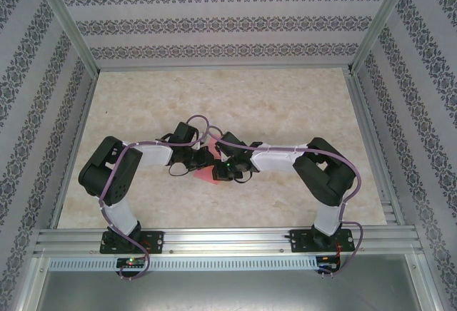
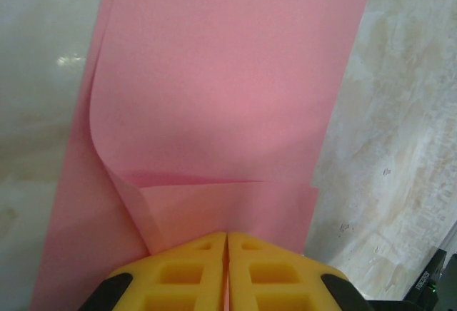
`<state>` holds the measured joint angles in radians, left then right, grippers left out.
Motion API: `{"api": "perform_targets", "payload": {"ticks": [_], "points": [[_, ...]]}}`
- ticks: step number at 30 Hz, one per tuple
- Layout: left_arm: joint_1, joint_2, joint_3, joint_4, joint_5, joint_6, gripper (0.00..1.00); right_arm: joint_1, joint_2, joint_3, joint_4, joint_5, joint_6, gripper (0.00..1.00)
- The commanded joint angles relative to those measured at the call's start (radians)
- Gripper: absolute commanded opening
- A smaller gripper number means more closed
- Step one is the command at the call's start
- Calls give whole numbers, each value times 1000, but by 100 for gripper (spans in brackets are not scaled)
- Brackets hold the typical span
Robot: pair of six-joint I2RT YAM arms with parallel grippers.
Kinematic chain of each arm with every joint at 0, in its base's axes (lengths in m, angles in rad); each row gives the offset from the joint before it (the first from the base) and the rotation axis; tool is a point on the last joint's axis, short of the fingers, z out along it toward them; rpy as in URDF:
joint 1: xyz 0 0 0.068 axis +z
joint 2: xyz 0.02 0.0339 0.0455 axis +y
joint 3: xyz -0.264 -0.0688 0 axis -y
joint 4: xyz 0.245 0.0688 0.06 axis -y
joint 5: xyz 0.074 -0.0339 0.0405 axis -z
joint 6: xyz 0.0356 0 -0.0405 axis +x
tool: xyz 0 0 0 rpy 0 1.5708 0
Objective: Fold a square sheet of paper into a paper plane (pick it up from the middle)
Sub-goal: Fold the triangle a second time at the center of the table.
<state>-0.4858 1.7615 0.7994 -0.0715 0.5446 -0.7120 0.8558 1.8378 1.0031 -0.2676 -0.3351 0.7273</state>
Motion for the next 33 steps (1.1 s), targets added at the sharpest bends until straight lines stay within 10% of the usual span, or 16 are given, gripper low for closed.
{"api": "perform_targets", "payload": {"ticks": [1,33], "points": [[-8,30,-26,-71,-88,4,10,10,20,-29,-15,2,-10,2],[-8,33,-12,-74,-80,24,10,25,-26,-82,-22,22,-48,4]]}}
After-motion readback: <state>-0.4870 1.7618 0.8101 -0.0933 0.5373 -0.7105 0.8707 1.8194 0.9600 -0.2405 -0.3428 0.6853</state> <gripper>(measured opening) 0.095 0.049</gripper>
